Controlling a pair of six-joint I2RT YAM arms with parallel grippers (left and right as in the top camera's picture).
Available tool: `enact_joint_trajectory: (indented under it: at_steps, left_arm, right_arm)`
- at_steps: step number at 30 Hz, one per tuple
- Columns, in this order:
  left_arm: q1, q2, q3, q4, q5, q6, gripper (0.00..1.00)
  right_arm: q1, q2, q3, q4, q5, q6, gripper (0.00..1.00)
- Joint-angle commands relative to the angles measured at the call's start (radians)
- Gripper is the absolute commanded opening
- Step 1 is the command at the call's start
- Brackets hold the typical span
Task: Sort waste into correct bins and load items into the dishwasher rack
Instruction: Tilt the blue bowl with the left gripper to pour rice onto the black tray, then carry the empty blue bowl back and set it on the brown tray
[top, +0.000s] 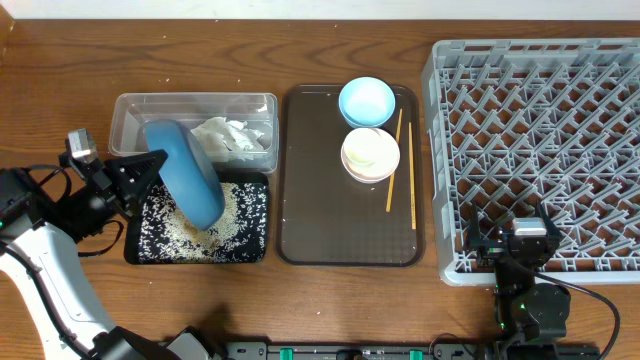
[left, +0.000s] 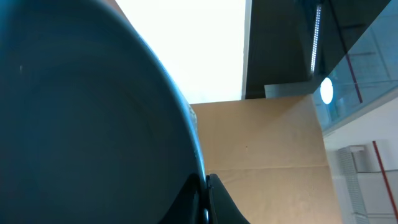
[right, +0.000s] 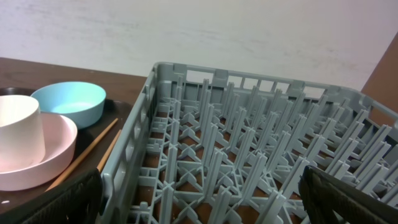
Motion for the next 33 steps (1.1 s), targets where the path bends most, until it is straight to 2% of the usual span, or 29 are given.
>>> enact_joint_trajectory:
  at_steps: [1, 15, 21, 27, 33]
  left_arm:
    - [-0.011, 0.005, 0.002, 0.010, 0.041, -0.021, 0.06]
    - [-0.041, 0.005, 0.002, 0.060, 0.041, -0.025, 0.06]
    - [-0.125, -0.003, 0.031, 0.063, 0.019, -0.034, 0.06]
    - [-0.279, -0.050, 0.087, 0.069, -0.184, -0.140, 0.06]
    - [-0.541, -0.134, 0.101, 0.142, -0.476, -0.274, 0.06]
  right_arm:
    - [-0.007, -0.001, -0.001, -0.004, 0.007, -0.003, 0.99]
    - [-0.007, -0.001, -0.001, -0.004, 0.007, -0.003, 0.99]
    - [-0.007, -0.001, -0.001, -0.004, 0.007, -0.003, 0.99]
    - [-0.007, -0.001, -0.001, -0.004, 0.007, -0.003, 0.99]
    - [-0.007, -0.001, -0.001, -0.004, 0.007, -0.003, 0.99]
